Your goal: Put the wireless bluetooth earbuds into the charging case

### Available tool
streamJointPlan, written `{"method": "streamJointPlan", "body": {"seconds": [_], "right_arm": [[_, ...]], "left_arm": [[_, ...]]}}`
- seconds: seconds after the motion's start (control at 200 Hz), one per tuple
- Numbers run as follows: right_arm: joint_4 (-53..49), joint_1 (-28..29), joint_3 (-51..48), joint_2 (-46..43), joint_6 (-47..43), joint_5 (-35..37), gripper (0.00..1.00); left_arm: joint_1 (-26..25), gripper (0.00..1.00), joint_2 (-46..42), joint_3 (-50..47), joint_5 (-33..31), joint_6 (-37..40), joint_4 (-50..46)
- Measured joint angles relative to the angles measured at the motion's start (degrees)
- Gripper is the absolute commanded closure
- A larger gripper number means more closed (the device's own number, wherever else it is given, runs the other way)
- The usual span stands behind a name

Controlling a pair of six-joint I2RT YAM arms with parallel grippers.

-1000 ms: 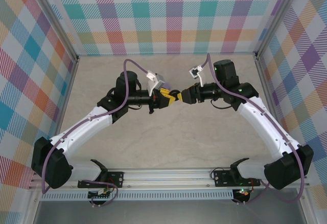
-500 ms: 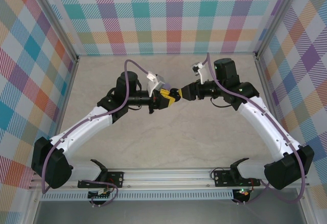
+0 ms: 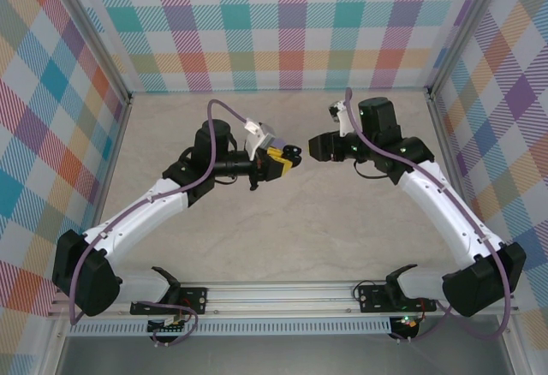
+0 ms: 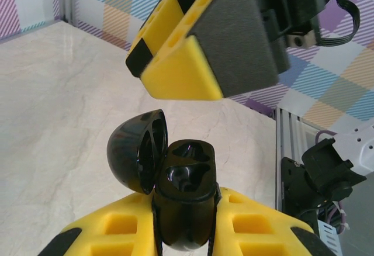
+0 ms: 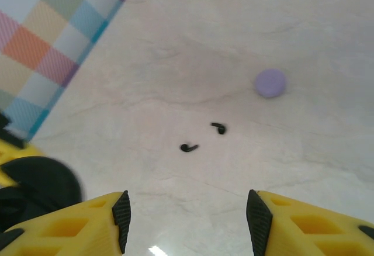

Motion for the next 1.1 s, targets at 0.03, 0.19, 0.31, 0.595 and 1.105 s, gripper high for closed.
{"method": "streamJointPlan", "body": {"seconds": [0.03, 0.19, 0.31, 0.595, 1.105], "right_arm": [[-0.6, 0.0, 0.4, 1.0, 0.2, 1.2, 0.43], [-2.7, -0.1, 4.3, 10.9, 0.7, 2.7, 0.45], [-3.2, -0.1, 6.7, 19.0, 1.4, 0.7, 0.49], [-5.3, 2.0, 17.2, 37.3, 2.7, -5.7, 0.55], [-11.8, 10.9, 35.9, 55.8, 3.1, -1.2, 0.56]], "left_arm": [[0.0, 0.83, -0.5, -0.4, -0.4, -0.2, -0.1], [0.0, 0.82, -4.8, -2.4, -2.1, -1.5, -1.7], [0.0, 0.82, -8.5, -3.1, -2.8, -2.1, -2.5], [0.0, 0.82, -14.3, -5.7, -3.0, -4.0, -2.8], [0.0, 0.81, -16.1, -7.0, -3.6, -6.3, -3.0]]}}
